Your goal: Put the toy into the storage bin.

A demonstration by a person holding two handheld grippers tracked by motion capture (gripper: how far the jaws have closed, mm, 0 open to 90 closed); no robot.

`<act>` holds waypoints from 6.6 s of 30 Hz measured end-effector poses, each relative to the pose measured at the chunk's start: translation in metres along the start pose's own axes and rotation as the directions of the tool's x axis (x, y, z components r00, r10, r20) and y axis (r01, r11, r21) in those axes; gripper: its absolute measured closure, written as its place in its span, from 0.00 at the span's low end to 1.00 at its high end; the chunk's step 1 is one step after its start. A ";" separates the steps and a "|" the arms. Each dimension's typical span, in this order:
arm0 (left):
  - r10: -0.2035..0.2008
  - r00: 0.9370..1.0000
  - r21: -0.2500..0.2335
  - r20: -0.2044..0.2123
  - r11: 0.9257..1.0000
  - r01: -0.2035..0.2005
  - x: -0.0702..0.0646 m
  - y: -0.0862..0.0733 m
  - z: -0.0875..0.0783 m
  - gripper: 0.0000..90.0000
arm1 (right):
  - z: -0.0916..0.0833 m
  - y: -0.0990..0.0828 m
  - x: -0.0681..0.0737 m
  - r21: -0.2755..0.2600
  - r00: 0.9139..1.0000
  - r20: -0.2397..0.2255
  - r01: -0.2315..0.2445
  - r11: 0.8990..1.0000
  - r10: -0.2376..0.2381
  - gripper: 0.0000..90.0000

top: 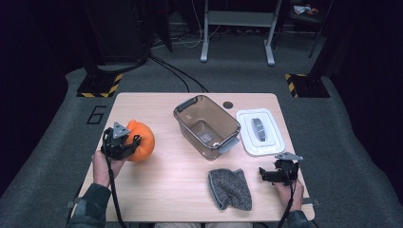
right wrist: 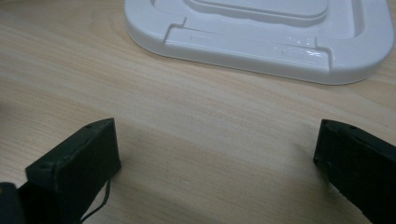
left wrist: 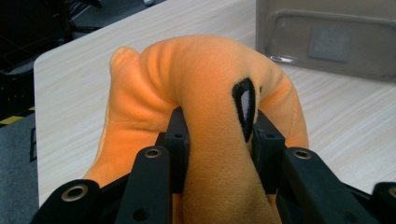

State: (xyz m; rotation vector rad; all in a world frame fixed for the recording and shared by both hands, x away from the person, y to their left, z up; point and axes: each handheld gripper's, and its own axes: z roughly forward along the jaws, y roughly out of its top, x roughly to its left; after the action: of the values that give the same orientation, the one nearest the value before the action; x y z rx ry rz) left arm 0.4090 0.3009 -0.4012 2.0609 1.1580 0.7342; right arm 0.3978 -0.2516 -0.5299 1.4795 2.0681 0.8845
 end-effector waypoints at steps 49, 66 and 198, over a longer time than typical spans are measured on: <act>0.105 0.994 -0.109 0.036 0.989 -0.101 -0.011 0.142 0.022 0.73 | 0.000 0.000 0.000 0.000 1.000 0.000 -0.001 1.000 0.001 0.00; 0.143 0.983 -0.139 0.115 0.982 -0.126 -0.048 0.176 0.042 0.73 | 0.000 0.000 0.000 0.000 1.000 0.000 0.000 1.000 0.000 0.00; -0.026 0.973 -0.043 0.229 0.998 0.037 -0.055 0.097 0.065 0.08 | 0.000 0.000 0.000 -0.001 1.000 0.001 0.000 1.000 0.000 0.00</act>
State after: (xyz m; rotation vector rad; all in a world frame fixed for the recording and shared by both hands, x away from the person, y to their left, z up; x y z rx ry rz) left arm 0.4811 0.1971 -0.3760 2.0225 1.0309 0.4891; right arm 0.3978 -0.2515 -0.5299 1.4794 2.0669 0.8845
